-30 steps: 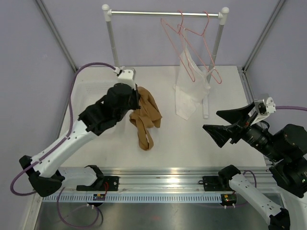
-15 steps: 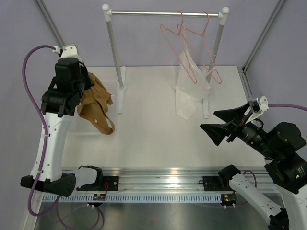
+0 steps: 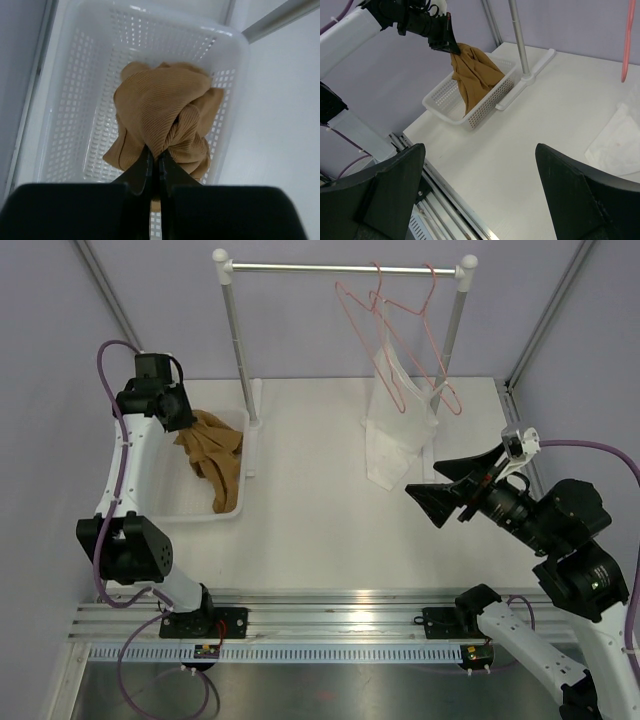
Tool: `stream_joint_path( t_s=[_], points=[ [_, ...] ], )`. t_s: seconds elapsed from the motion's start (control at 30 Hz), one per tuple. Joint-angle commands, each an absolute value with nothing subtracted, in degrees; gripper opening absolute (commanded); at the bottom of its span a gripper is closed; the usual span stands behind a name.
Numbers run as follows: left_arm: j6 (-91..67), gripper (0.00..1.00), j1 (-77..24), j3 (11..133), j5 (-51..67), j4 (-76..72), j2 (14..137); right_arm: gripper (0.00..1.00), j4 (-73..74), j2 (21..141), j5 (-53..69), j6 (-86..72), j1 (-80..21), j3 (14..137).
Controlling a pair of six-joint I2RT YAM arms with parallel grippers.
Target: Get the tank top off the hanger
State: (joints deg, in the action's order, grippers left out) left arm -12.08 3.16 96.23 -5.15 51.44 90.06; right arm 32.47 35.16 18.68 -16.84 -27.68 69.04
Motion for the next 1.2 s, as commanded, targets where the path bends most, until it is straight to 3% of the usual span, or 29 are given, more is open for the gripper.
stream_joint_path(
  t_s=[0.0, 0.13, 0.17, 0.2, 0.23, 0.4, 0.6, 0.83, 1.17],
  points=[
    [-12.0, 0.00, 4.3, 95.3, 0.9, 49.2, 89.6, 0.99, 27.8, 35.2, 17.3, -17.9, -27.5, 68.0],
    [-12.7, 0.05, 4.7, 96.6, -2.8, 51.1, 90.2, 1.00, 29.2, 36.3, 15.5, -17.8, -27.6, 68.5],
    [-12.6, 0.14, 4.7, 97.5, -2.8, 52.0, 90.3, 0.99, 29.8, 36.6, 15.1, -17.8, -27.5, 68.9],
    [-12.9, 0.89, 4.6, 98.4, -2.6, 53.9, 89.9, 0.99, 30.4, 36.9, 14.3, -17.9, -27.5, 69.2],
    [-13.4, 0.99, 4.6, 99.3, -2.2, 54.7, 89.2, 0.99, 31.3, 37.1, 13.5, -17.9, -27.5, 69.6],
    [-14.2, 0.99, 2.8, 97.1, -0.4, 56.3, 76.1, 0.99, 38.4, 40.9, -1.9, -13.7, -27.5, 74.6],
    [-16.6, 0.99, -8.0, 83.6, -10.4, 56.7, 45.7, 0.99, 45.6, 43.5, -23.9, -9.1, -27.5, 76.9],
    [-13.5, 0.99, -8.3, 79.9, -20.5, 65.7, 34.2, 1.00, 51.0, 41.4, -23.0, -9.2, -27.5, 73.7],
    [-13.8, 0.99, -9.1, 72.9, -16.5, 64.8, 22.3, 0.99, 52.8, 32.6, -25.2, -11.1, -27.6, 68.4]
  ],
)
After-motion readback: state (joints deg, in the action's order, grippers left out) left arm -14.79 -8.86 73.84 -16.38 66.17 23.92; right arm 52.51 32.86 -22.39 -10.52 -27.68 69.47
